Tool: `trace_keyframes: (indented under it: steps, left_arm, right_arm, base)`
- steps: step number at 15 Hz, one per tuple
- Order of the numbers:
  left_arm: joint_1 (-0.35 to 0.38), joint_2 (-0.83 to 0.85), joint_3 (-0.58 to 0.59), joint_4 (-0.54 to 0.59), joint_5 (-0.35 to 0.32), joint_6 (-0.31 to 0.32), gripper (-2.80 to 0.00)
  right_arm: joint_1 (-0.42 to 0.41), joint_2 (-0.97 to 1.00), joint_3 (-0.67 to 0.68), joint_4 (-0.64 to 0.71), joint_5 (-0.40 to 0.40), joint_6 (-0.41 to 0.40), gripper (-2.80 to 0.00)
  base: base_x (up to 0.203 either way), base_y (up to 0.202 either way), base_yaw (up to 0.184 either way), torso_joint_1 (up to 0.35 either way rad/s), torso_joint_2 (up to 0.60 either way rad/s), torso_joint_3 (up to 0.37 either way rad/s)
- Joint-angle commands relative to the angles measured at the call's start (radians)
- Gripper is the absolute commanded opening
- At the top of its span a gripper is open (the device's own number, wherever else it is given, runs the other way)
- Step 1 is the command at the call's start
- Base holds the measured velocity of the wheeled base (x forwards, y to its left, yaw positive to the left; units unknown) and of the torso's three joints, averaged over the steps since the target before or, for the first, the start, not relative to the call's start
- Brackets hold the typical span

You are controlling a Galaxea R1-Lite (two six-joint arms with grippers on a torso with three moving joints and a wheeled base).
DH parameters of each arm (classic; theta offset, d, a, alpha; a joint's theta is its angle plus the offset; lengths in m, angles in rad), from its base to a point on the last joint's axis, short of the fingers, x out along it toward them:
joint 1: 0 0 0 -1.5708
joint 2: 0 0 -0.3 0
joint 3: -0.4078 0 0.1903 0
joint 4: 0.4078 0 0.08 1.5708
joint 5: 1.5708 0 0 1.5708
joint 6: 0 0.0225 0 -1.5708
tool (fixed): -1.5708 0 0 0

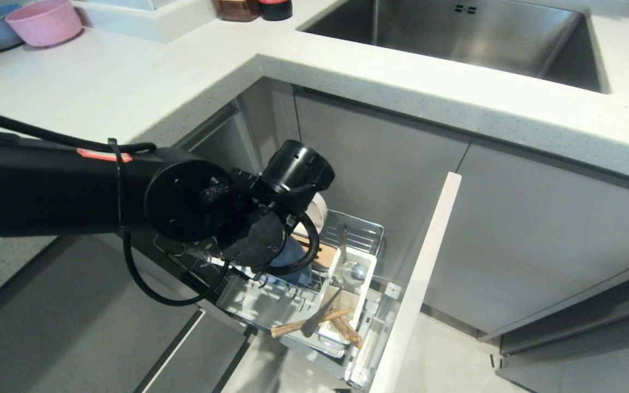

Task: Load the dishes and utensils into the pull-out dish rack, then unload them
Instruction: Take the plate out of the cupboard

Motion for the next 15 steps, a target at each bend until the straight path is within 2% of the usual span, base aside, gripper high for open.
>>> trace_keyframes:
  steps: [1,10,15]
  left_arm:
    - [0.001,0.006,-0.004,0.003,0.003,-0.008,-2.80]
    - [0.001,0.017,-0.041,0.003,0.009,-0.007,-2.80]
    - [-0.006,0.008,-0.041,0.004,0.085,-0.007,-2.80]
  right_arm:
    - [0.000,0.001,0.002,0.000,0.000,0.000,-2.80]
    - [0.000,0.001,0.002,0.000,0.000,0.000,-2.80]
    - [0.000,0.001,0.001,0.000,0.000,0.000,-2.80]
  base:
    - [0.000,0.000,0.000,0.000,0.00,0.000]
    - [0.000,0.000,0.000,0.000,0.00,0.000]
    - [0.000,0.000,0.000,0.000,0.00,0.000]
